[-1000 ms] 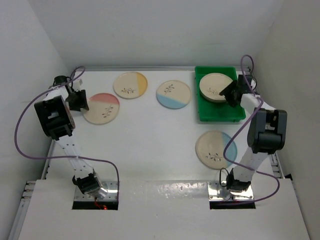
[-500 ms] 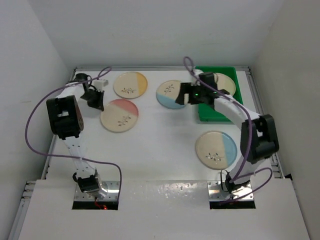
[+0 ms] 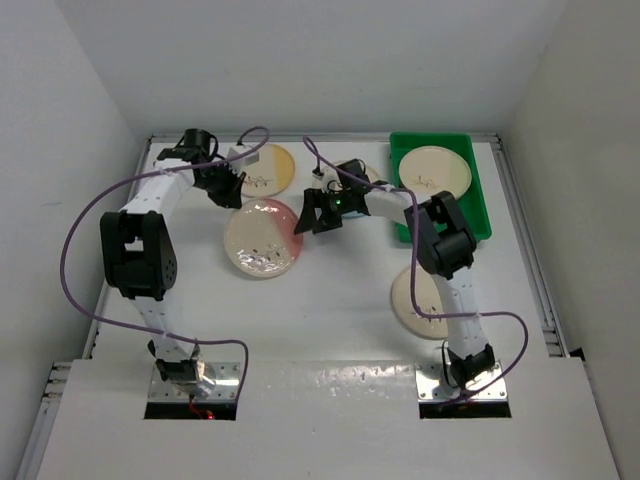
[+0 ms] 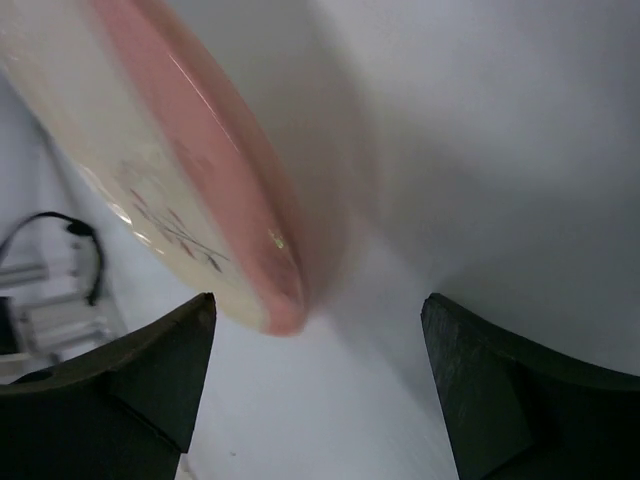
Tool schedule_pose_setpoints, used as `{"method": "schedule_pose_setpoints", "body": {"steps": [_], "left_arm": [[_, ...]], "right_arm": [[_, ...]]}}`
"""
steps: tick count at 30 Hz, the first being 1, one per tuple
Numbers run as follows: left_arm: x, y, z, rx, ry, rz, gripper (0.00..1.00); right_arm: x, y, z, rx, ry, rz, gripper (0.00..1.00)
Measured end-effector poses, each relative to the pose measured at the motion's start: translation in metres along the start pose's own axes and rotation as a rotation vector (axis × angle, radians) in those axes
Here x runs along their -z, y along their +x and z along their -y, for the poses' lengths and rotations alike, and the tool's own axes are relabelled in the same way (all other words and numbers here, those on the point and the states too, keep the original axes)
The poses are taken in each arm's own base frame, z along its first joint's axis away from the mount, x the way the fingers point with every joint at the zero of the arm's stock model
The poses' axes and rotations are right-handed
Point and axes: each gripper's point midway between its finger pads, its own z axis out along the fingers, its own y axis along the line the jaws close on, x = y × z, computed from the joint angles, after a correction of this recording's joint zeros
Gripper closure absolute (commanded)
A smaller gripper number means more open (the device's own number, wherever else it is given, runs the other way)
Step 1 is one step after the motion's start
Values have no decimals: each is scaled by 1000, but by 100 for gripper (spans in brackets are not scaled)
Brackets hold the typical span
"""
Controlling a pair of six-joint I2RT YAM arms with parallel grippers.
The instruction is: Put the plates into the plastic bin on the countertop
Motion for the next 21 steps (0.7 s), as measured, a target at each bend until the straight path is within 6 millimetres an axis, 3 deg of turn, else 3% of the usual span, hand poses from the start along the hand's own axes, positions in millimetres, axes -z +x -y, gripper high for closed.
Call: {"method": "schedule_pose_setpoints", "body": {"steps": [2,3,5,6,8,9,14,16,17,18,21], "left_arm": [[-3,4,2,2,7,-12,100],[-6,6,3,2,11,-18,100],[-11,10,6,-1,20,-30,100],[-13,11,7,-1,24,-35,100],[-17,15,7,-2,19,-54,100],[-18,16,5,-2,10,-60,100],[-24,19,-8,-6,-28,-67,97],[-24,17,-8,3,-30,-61,68],[-23,14,-8,14,-31,-56,58],[-20,11,-10,29,-35,-47,39],[-7,-12,-22,61,-67,17,25]], "right_arm": [[-8,2,-2,-30,-45,0,26],[-10,0,-4,-33,-57,6,43],[-18,-1,-12,-50,-100,13,59],[-23,0,-16,-61,-126,12,72],[-31,8,-21,-91,-162,-3,85],[-33,13,-25,-110,-192,-16,98],[-33,20,-39,-131,-277,-12,100],[-29,19,-39,-154,-283,0,100],[-24,19,-39,-185,-282,6,100],[-18,16,-37,-216,-267,20,100],[12,-2,-18,-302,-220,99,100]]}}
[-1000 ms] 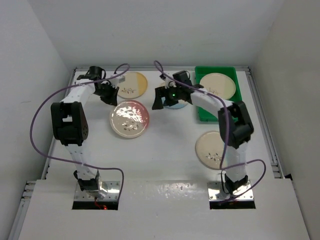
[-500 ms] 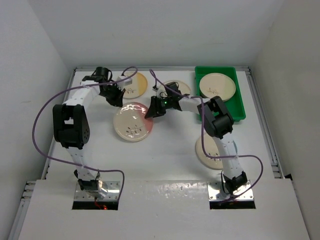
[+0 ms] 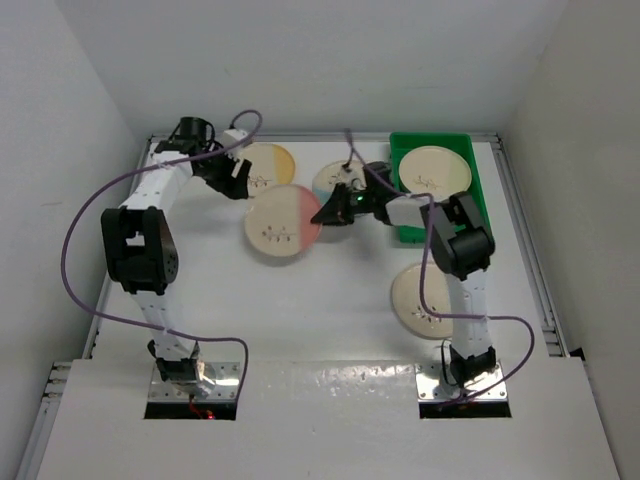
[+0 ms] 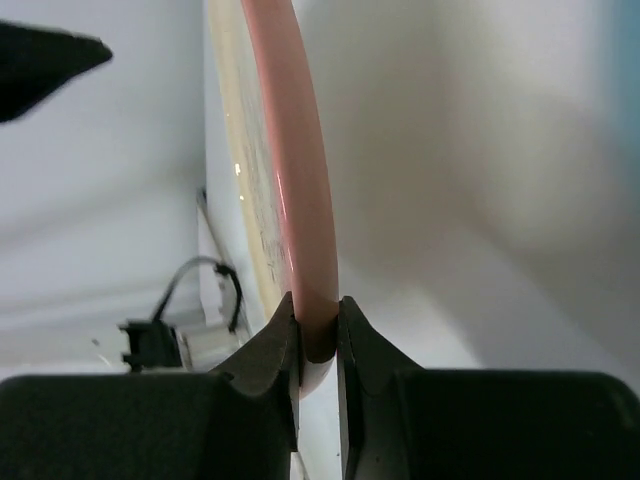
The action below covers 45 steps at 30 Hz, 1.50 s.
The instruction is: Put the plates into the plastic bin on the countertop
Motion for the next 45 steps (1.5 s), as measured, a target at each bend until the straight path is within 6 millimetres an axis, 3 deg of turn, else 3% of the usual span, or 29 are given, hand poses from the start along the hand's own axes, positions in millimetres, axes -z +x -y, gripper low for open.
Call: {"method": "schedule_pose_setpoints", "body": {"steps": [3,6,8,12,14,16,19,24,28,29,32,36,38,41,42,44,45], "left_arm": [[18,-25,-24,41,-55,89,23],[32,-35,-46,76,-116,134,23],[37,-36,-54,98,-145,141,23],[37,-37,-56,125,-158,141,23],[34,-35,-57,140,-157,136,23],[30,-34,-61,153,-160,128,23],[21,-32,-71,195,-188,111,23],[-1,-41,-100,277,-253,112,23],[-30,-41,-121,359,-273,116,23],[-39,-40,-125,380,-274,116,23],[-69,-26,-133,443,-273,88,23],[-101,1,-133,508,-278,21,23],[-103,-4,-137,511,-295,34,25],[-107,-11,-138,521,-304,52,42],[-110,-11,-137,523,-300,51,55],[-115,-11,-138,517,-303,50,69],[-116,-11,-138,517,-300,53,96]], "right_arm": [[60,-49,4,-44,31,179,100],[149,-106,11,-73,70,446,100],[213,-133,22,-106,112,636,100],[328,-158,67,-244,226,986,100],[359,-156,95,-337,288,1090,100],[369,-147,120,-425,354,1128,100],[362,-134,144,-512,422,1107,100],[347,-122,155,-561,470,1070,98],[346,-119,157,-568,490,1062,73],[346,-117,159,-569,501,1058,59],[341,-106,166,-583,567,1009,42],[338,-97,169,-568,660,942,39],[339,-95,166,-538,708,910,39],[342,-87,156,-489,771,866,39],[343,-85,153,-471,788,854,39],[347,-81,143,-430,822,839,39],[349,-80,137,-405,838,834,38]]}}
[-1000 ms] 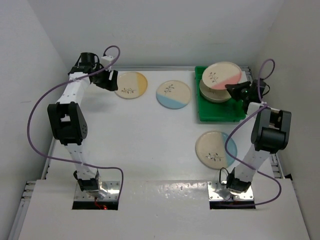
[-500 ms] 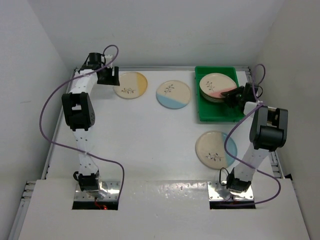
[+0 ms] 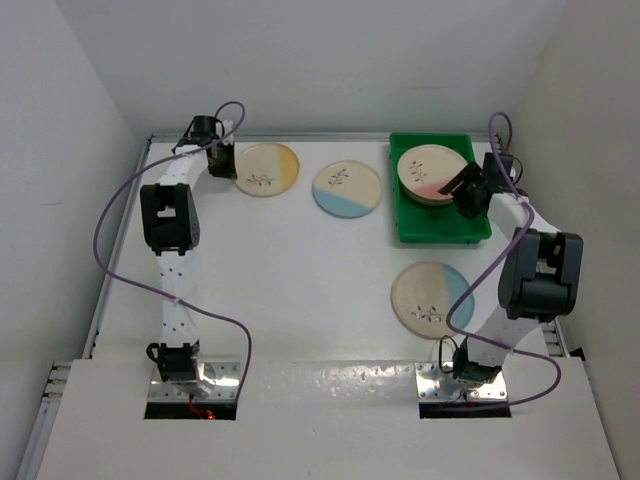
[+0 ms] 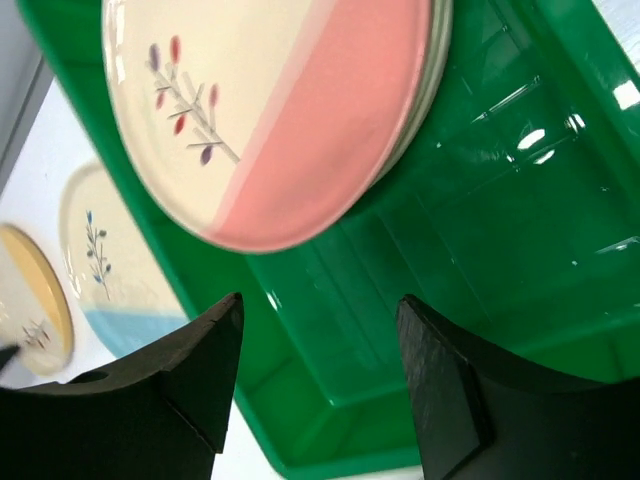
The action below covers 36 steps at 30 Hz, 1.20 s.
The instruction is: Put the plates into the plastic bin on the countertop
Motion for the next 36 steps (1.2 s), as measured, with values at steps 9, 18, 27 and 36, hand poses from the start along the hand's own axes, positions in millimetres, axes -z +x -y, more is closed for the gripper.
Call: {"method": "schedule_pose_setpoints", "body": {"steps": [9,18,27,36], "left_arm": [[6,8,-3,-238,2,-7,100],[64,91,-2,-559,60,-220,70],[63,95,9,-470,139,-252,100],[82,119,62,-468,385,-284,100]], "right_arm": [[35,4,-36,262,-28,48,35],[42,51,-92,521,-139,1,35],[35,103,-163,688,-392,-153,26],[14,252,-202,875,-639,-563,20]]}}
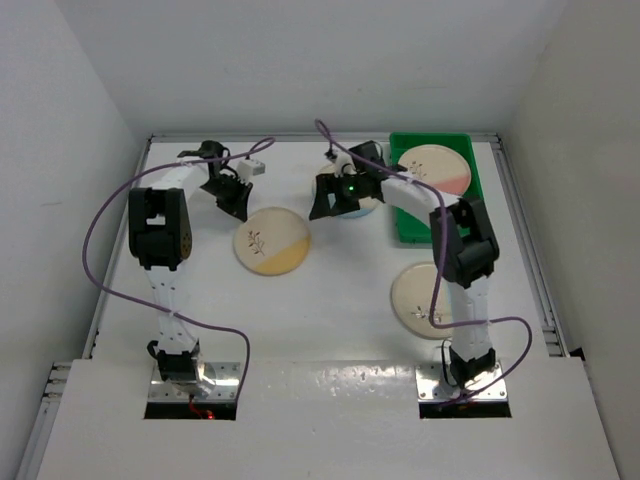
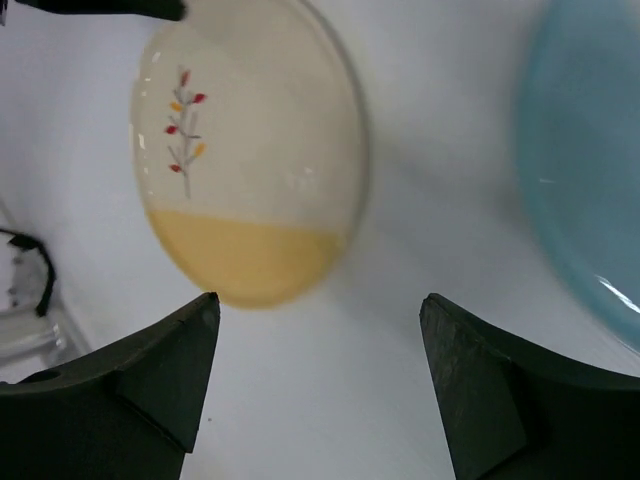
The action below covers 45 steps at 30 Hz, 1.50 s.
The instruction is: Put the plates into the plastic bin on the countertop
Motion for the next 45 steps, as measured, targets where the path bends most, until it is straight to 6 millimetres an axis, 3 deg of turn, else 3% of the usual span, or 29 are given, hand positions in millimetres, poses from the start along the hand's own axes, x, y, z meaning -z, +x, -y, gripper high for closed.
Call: {"method": "schedule_pose_setpoints", "body": {"steps": [3,6,11,12,13,15,16,17,21,24,26,27,30,34,37,39,41,45], "left_arm": [[7,-6,23,-37,55,16,100],[22,-19,39,-87,67,59,100],[39,-35,55,-156,69,115,100],[39,-36,56,-165,69,119,100],[39,-36,57,-174,70,121,100],[37,-35,57,-182,69,118,100],[36,-33,57,-182,65,113,100],[35,-32,54,-182,53,107,100],[33,-37,54,-168,46,122,100],[34,-39,53,-153,32,122,74],[40,-44,48,-137,13,134,64],[44,-49,45,-128,1,145,64],[61,-64,30,-96,-50,193,62],[78,-77,10,-69,-114,244,61],[80,-75,4,-41,-131,245,61],[80,-76,5,-30,-132,244,61],[78,-76,7,-20,-135,238,61],[67,-80,15,-25,-135,215,60]], "right_arm": [[-36,15,-19,-10,-97,-63,20],[-61,26,-22,-64,-167,-96,20],[-74,35,-22,-131,-226,-116,23],[-75,34,-21,-132,-226,-108,27],[-76,35,-21,-134,-228,-104,50],[-78,39,-19,-142,-231,-102,73],[-78,44,-20,-167,-244,-116,92],[-75,48,-24,-185,-282,-132,98],[-72,53,-31,-252,-336,-133,100],[-61,60,-31,-314,-342,-115,100],[-46,57,-30,-349,-334,-85,100],[-37,51,-26,-369,-326,-59,100],[2,18,-2,-438,-305,86,100],[95,-44,68,-538,-210,434,100],[176,-64,139,-656,-69,729,100],[217,-58,186,-758,39,884,100],[241,-42,228,-873,146,988,100],[242,-8,270,-1036,288,1014,100]]}}
